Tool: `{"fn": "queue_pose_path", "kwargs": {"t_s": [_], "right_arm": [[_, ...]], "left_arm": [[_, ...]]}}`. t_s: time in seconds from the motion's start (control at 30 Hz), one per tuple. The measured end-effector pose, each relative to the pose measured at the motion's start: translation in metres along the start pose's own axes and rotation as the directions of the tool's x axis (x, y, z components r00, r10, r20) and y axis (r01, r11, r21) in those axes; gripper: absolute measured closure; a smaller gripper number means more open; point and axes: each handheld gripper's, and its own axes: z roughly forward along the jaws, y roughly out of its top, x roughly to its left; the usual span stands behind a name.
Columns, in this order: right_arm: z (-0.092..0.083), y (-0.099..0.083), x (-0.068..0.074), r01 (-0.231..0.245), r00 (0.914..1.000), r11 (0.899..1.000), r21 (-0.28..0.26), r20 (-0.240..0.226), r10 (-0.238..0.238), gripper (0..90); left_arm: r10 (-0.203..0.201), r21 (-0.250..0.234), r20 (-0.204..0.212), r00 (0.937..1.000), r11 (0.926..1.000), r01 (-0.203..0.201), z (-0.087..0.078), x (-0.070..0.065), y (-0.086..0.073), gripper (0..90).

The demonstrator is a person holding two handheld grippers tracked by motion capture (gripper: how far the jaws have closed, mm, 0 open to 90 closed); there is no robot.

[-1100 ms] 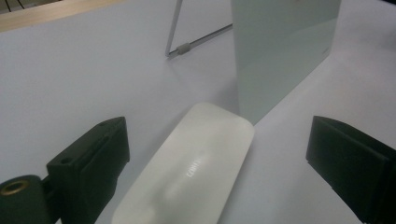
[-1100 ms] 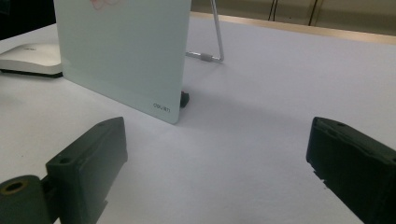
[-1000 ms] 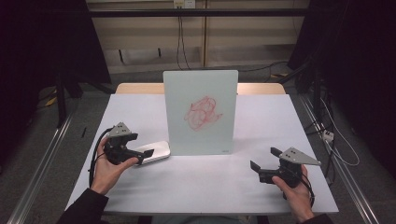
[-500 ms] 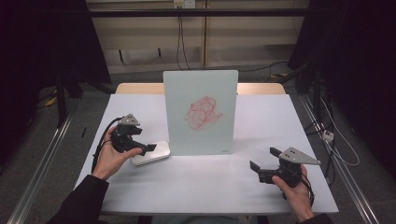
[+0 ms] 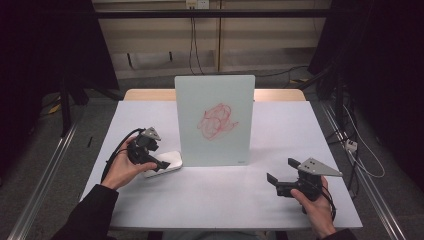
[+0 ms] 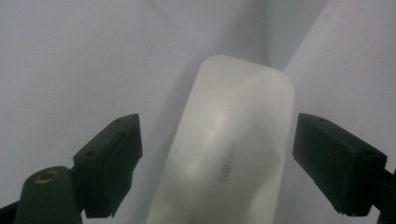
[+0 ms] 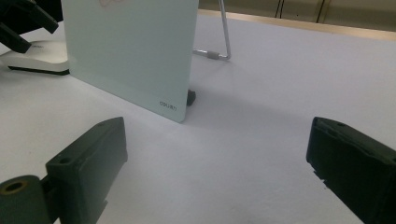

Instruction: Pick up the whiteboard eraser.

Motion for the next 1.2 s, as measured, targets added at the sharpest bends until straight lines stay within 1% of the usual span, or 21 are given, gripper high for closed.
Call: {"fn": "queue_pose_path", "kwargs": {"t_s": [0.03, 0.1, 0.17, 0.2, 0.27, 0.3, 0.37, 0.43, 0.47, 0.5, 0.53, 0.57, 0.6, 0.63, 0.7, 0.83, 0.87, 0.97, 1.1, 1.13, 1.2], "right_arm": [[0.0, 0.0, 0.0, 0.001, 1.0, 1.0, 0.0, 0.0, -0.001, 5.1], [0.0, 0.0, 0.0, 0.0, 1.0, 1.0, 0.0, -0.002, 0.0, 5.1], [0.0, 0.0, 0.0, -0.001, 1.0, 1.0, 0.001, -0.001, 0.001, 5.1], [0.0, 0.0, 0.0, -0.003, 1.0, 1.0, 0.003, -0.002, 0.003, 5.1], [0.0, 0.0, 0.0, -0.005, 1.0, 1.0, 0.002, -0.004, 0.005, 5.1], [0.0, 0.0, 0.0, -0.005, 1.0, 1.0, 0.001, -0.005, 0.005, 5.2], [0.0, 0.0, 0.0, -0.006, 1.0, 1.0, 0.003, -0.004, 0.006, 5.3], [0.0, 0.0, -0.001, -0.009, 0.9999, 1.0, 0.001, -0.007, 0.009, 5.3], [0.0, 0.0, 0.0, -0.008, 1.0, 1.0, 0.002, -0.005, 0.008, 5.3], [0.0, 0.0, 0.0, -0.008, 1.0, 1.0, 0.002, -0.005, 0.008, 5.3], [0.0, 0.0, 0.0, -0.008, 1.0, 1.0, 0.002, -0.006, 0.008, 5.3], [0.0, 0.0, 0.0, -0.009, 0.9999, 1.0, 0.002, -0.006, 0.009, 5.3], [0.0, 0.0, -0.001, -0.006, 1.0, 1.0, 0.002, -0.006, 0.006, 5.4], [0.0, 0.0, -0.001, -0.005, 1.0, 1.0, 0.004, -0.006, 0.005, 5.4], [0.0, 0.0, 0.0, -0.008, 0.9999, 1.0, 0.004, -0.008, 0.008, 5.4], [0.0, 0.0, -0.001, -0.007, 0.9999, 1.0, 0.005, -0.007, 0.007, 5.5], [0.0, 0.0, -0.001, -0.006, 1.0, 1.0, 0.005, -0.006, 0.006, 5.5], [0.0, 0.0, -0.001, -0.006, 1.0, 1.0, 0.005, -0.006, 0.006, 5.5], [0.0, 0.0, -0.001, -0.008, 1.0, 1.0, 0.006, -0.006, 0.008, 5.5], [0.0, 0.0, -0.001, -0.009, 0.9999, 1.0, 0.007, -0.005, 0.009, 5.5], [0.0, 0.0, -0.001, -0.008, 1.0, 1.0, 0.007, -0.004, 0.008, 5.5]], "left_arm": [[0.013, 0.007, -0.007, 0.9999, 0.9999, -0.013, 0.001, -0.001, 0.0, 15.8], [0.021, 0.021, 0.004, 0.9998, 0.9996, -0.021, 0.005, -0.002, 0.0, 15.5], [0.044, 0.042, 0.004, 0.999, 0.9982, -0.044, 0.008, -0.001, 0.001, 13.0], [0.035, 0.039, 0.004, 0.9994, 0.9986, -0.035, 0.011, -0.001, 0.0, 12.7], [0.058, 0.069, -0.01, 0.9983, 0.9959, -0.057, 0.014, -0.001, 0.0, 12.7], [0.059, 0.074, 0.003, 0.9983, 0.9955, -0.059, 0.015, -0.002, 0.0, 12.6], [0.07, 0.085, 0.006, 0.9976, 0.994, -0.07, 0.018, -0.002, 0.0, 16.2], [0.095, 0.107, 0.01, 0.9954, 0.9896, -0.096, 0.021, -0.004, 0.0, 17.1], [0.102, 0.111, 0.015, 0.9947, 0.9885, -0.103, 0.023, -0.005, 0.0, 20.2], [0.101, 0.109, 0.016, 0.9948, 0.9888, -0.102, 0.025, -0.007, 0.0, 20.2], [0.123, 0.127, 0.008, 0.9924, 0.9843, -0.123, 0.024, -0.007, 0.001, 21.6], [0.131, 0.132, 0.0, 0.9914, 0.9827, -0.13, 0.024, -0.007, 0.002, 23.9], [0.128, 0.129, -0.003, 0.9918, 0.9836, -0.126, 0.025, -0.008, 0.002, 24.9], [0.137, 0.132, 0.002, 0.9906, 0.9819, -0.136, 0.024, -0.007, 0.002, 25.1], [0.134, 0.122, 0.003, 0.991, 0.9836, -0.133, 0.025, -0.007, 0.001, 25.3], [0.143, 0.125, 0.016, 0.9896, 0.9818, -0.144, 0.023, -0.005, 0.0, 26.5], [0.131, 0.119, 0.024, 0.9911, 0.984, -0.133, 0.022, -0.005, 0.0, 26.9], [0.124, 0.123, 0.038, 0.9915, 0.9841, -0.128, 0.02, -0.004, -0.001, 28.1], [0.112, 0.126, 0.037, 0.993, 0.9852, -0.116, 0.019, -0.004, -0.001, 29.4], [0.098, 0.127, 0.031, 0.9947, 0.9867, -0.101, 0.019, -0.003, -0.001, 29.7], [0.089, 0.128, 0.033, 0.9955, 0.9874, -0.093, 0.019, -0.003, -0.001, 29.9]]}}
